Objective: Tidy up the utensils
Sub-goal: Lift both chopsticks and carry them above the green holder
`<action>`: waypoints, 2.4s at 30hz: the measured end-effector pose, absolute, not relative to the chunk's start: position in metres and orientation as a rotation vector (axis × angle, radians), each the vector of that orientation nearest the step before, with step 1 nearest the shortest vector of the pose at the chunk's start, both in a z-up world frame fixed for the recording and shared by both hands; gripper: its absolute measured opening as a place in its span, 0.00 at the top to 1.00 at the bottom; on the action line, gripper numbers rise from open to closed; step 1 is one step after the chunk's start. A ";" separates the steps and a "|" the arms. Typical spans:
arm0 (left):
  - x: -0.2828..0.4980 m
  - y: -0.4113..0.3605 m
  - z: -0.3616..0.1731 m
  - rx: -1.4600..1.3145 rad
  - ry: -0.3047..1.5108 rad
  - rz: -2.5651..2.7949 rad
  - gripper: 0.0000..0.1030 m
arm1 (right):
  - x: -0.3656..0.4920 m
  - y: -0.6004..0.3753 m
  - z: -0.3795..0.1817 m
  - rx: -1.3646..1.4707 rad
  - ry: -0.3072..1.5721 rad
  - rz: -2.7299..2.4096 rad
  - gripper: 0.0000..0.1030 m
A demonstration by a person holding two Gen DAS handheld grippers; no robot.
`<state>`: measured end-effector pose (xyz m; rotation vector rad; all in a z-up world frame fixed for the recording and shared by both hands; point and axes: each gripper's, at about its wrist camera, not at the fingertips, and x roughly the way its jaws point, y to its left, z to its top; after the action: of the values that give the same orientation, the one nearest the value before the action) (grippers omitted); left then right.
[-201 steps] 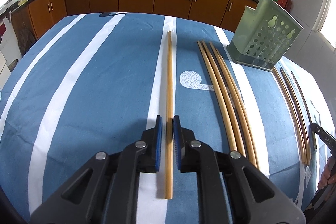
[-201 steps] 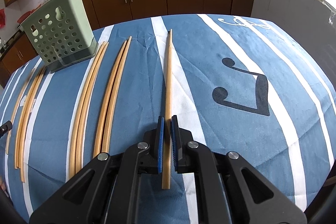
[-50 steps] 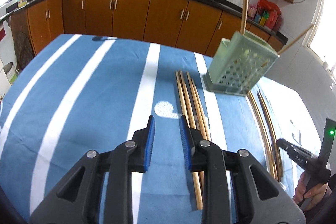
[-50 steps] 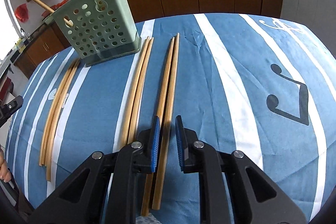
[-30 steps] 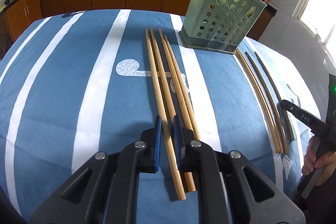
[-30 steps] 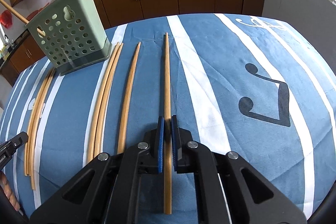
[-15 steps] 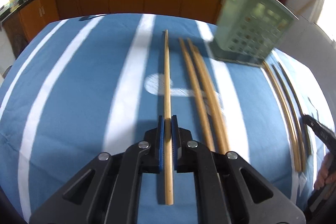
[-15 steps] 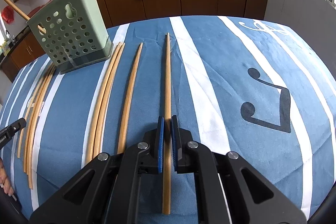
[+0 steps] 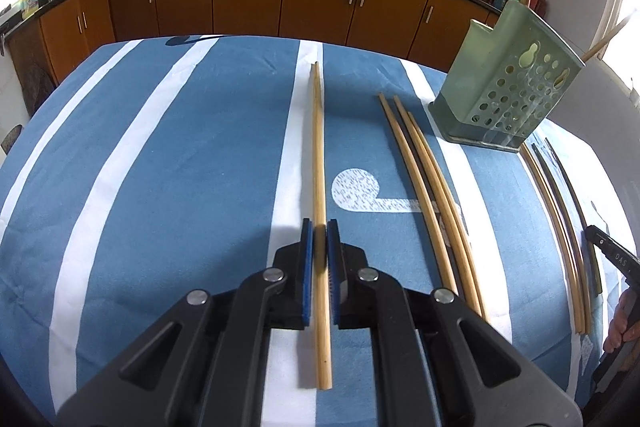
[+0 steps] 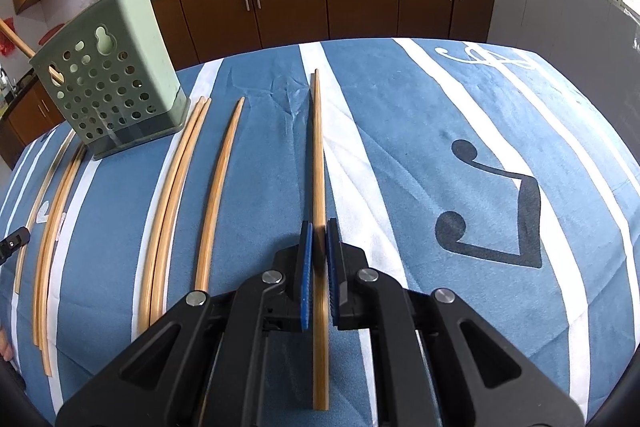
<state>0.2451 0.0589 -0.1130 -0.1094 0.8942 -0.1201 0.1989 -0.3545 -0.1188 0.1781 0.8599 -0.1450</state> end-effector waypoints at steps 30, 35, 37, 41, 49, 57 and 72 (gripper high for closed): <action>0.217 0.063 -0.086 -0.074 0.889 -0.116 0.93 | 0.158 -0.360 -0.087 0.188 0.781 -0.113 0.93; 0.209 0.065 -0.047 -0.082 0.792 -0.133 0.93 | 0.150 -0.369 -0.054 0.216 0.685 -0.116 0.93; 0.206 0.064 -0.033 -0.084 0.756 -0.138 0.93 | 0.146 -0.373 -0.042 0.229 0.647 -0.118 0.93; 0.201 0.063 -0.008 -0.099 0.691 -0.145 0.93 | 0.143 -0.375 -0.025 0.240 0.591 -0.120 0.93; 0.196 0.064 0.023 -0.125 0.602 -0.138 0.93 | 0.139 -0.373 0.003 0.238 0.512 -0.105 0.93; 0.197 0.061 0.037 -0.121 0.573 -0.132 0.93 | 0.141 -0.365 0.012 0.219 0.488 -0.085 0.93; 0.188 0.055 0.091 -0.131 0.494 -0.207 0.93 | 0.148 -0.352 0.067 0.221 0.395 0.012 0.93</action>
<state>0.1882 0.0554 0.0911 -0.1314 0.4935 -0.2074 0.1481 -0.3517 0.0673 0.2214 0.3953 0.0119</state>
